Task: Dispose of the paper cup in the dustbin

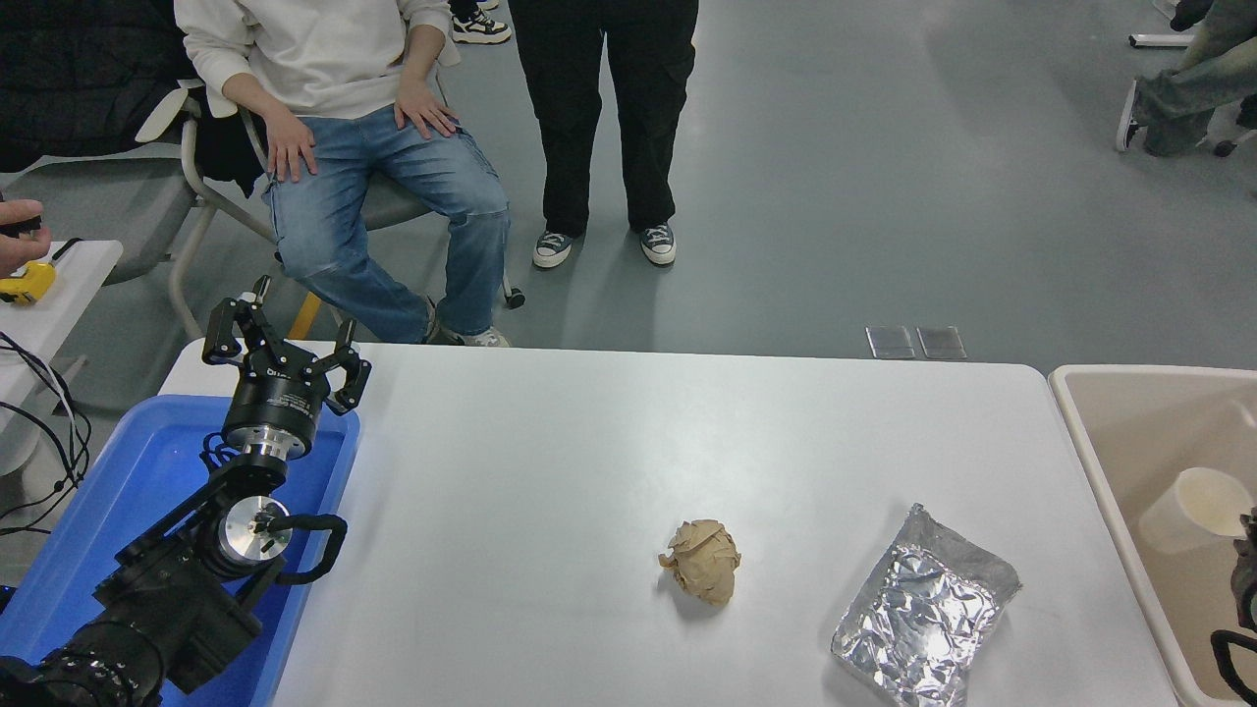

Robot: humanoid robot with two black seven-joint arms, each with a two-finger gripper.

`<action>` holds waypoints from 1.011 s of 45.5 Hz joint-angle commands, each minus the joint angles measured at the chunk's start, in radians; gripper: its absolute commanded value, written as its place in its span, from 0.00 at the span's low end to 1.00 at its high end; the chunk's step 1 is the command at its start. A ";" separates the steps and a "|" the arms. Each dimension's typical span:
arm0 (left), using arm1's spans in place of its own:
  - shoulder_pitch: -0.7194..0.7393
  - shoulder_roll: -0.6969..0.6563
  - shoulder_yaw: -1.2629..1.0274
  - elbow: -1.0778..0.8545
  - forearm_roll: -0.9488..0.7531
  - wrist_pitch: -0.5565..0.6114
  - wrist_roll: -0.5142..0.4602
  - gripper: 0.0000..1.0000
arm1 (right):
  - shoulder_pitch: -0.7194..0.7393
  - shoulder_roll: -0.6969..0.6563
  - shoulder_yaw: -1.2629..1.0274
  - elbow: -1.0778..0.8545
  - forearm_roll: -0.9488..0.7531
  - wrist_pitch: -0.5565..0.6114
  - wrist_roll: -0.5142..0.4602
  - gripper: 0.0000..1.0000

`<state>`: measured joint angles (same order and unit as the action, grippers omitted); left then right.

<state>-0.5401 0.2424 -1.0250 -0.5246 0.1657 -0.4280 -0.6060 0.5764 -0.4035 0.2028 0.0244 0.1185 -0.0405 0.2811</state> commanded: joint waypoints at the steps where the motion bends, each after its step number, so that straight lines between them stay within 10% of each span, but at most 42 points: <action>1: 0.000 0.000 0.000 0.000 0.000 0.000 0.000 1.00 | 0.045 0.000 -0.013 -0.001 -0.003 0.001 0.006 1.00; 10: 0.000 0.000 -0.001 0.002 0.000 0.000 0.000 1.00 | 0.053 -0.001 -0.019 0.008 -0.017 0.020 0.006 1.00; 37: 0.000 0.000 0.000 0.000 0.000 0.000 0.000 1.00 | 0.200 -0.057 0.006 0.032 -0.003 0.596 0.010 1.00; 46: -0.001 0.000 0.000 0.000 0.000 0.000 0.000 1.00 | 0.221 -0.089 0.001 0.118 -0.014 0.588 0.009 1.00</action>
<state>-0.5407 0.2424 -1.0250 -0.5245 0.1657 -0.4280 -0.6060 0.7575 -0.4687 0.2062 0.0840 0.1124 0.4843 0.2911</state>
